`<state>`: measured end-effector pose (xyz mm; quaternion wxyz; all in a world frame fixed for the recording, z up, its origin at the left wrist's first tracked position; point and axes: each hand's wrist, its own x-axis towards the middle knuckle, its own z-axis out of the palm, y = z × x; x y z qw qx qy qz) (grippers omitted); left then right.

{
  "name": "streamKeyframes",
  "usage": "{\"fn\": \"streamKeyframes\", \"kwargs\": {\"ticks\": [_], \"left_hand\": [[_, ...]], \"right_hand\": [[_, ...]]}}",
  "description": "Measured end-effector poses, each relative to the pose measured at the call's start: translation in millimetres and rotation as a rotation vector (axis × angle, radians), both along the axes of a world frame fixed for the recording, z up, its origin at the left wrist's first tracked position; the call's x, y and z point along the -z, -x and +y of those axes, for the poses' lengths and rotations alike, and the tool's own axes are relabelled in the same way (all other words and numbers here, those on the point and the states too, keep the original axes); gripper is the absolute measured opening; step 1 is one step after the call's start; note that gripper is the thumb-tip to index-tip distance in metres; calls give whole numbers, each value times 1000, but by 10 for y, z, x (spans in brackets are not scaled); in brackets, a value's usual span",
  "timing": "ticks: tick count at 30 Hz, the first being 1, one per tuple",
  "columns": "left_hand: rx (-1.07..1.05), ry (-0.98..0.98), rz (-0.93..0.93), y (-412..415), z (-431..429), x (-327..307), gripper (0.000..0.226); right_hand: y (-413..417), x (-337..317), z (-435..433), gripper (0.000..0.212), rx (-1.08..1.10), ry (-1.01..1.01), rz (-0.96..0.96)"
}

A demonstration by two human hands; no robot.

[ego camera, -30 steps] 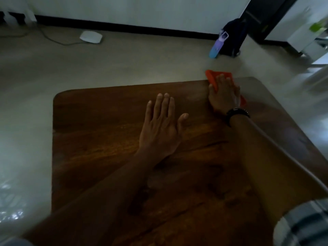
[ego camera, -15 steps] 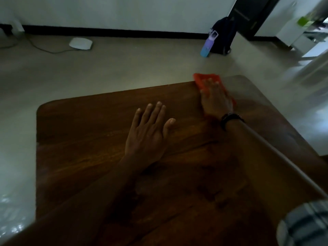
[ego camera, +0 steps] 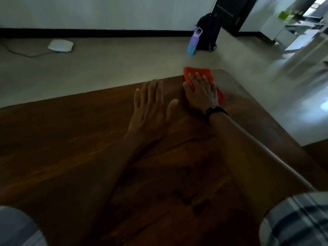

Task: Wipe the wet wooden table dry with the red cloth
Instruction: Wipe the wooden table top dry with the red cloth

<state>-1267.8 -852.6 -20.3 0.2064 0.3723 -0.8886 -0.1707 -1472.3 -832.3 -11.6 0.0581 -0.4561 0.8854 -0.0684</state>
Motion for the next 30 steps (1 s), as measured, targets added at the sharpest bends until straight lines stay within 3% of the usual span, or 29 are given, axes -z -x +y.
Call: {"fn": "streamKeyframes", "kwargs": {"ticks": [6,8,12,16,22,26,30], "left_hand": [[-12,59,91,8,2,4,83],[1,77,66,7,-7,12,82],[63,176,-115,4,-52,49,73],[41,110,-184,9,-71,46,70],[20,68,-241,40,-55,18,74],[33,65,-285,77,-56,35,79],[36,108,-300,74,-68,43,84]], "right_hand": [[-355,25,321,55,-507,10,34],[-281,-6,311,55,-571,-12,9],[52,-24,-60,54,-380,-8,-5],[633,-78,-227,55,-53,-13,-29],[1288,-55,694,58,307,-2,-45],[1256,-3,1128,59,352,28,-21],[1307,-26,702,57,306,36,-51]]}}
